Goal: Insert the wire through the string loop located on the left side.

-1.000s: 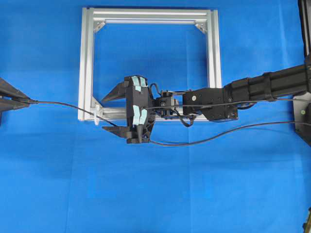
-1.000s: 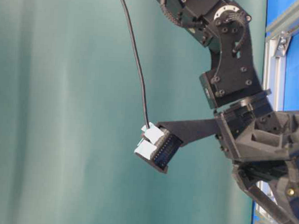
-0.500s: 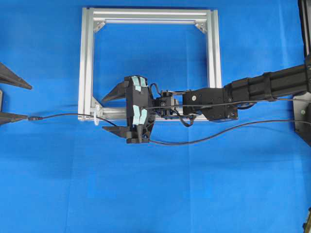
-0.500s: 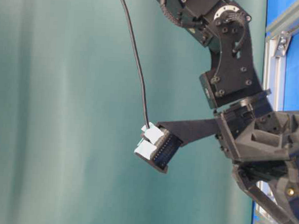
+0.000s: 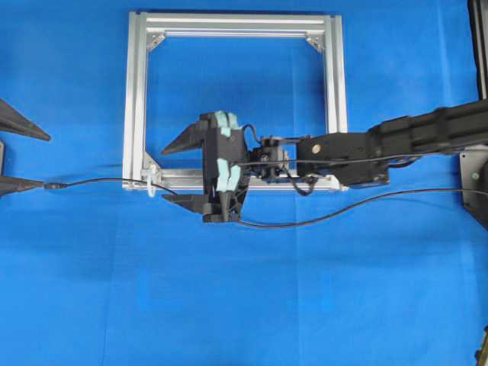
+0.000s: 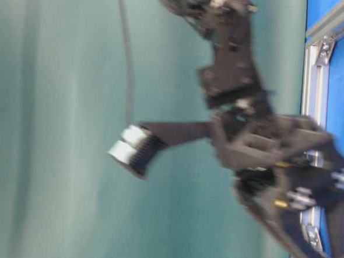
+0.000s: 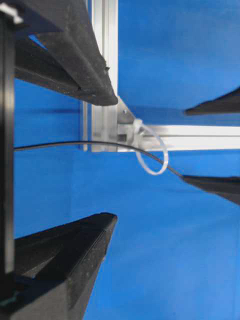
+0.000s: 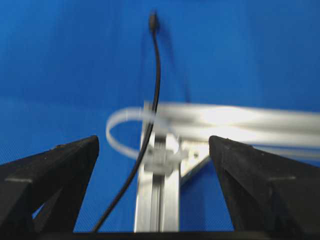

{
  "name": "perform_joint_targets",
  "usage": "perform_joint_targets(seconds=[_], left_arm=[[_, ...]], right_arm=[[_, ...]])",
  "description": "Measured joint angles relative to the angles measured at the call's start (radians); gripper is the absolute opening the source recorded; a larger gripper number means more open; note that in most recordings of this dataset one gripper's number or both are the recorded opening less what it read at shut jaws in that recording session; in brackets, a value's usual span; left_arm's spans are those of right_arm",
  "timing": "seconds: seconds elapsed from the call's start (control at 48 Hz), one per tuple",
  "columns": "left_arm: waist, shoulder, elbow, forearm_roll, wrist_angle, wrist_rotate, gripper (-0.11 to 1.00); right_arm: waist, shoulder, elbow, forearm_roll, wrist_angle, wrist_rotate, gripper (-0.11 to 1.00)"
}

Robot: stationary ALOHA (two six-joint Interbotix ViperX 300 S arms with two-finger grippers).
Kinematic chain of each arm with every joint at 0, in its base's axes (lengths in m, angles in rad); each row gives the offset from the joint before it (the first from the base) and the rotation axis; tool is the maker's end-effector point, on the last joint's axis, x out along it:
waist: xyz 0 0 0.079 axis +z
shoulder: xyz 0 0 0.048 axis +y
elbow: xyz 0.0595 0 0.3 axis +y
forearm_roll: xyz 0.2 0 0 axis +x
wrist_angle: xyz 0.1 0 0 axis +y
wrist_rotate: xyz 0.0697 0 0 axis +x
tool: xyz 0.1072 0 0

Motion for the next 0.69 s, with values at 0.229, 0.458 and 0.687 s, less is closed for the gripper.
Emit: perform_joint_targets(seconds=[0.229, 0.458, 0.687], left_arm=[[-0.002, 0.0, 0.0, 0.0, 0.0, 0.002, 0.83], [-0.002, 0.0, 0.002, 0.0, -0.002, 0.003, 0.83], [0.0, 0.0, 0.0, 0.0, -0.002, 0.003, 0.83]], right_arm=[[0.0, -0.094, 0.015, 0.0, 0.037, 0.0, 0.94], [0.0, -0.172, 0.017, 0.0, 0.097, -0.002, 0.94], [0.0, -0.199, 0.018, 0.0, 0.118, -0.002, 0.94]])
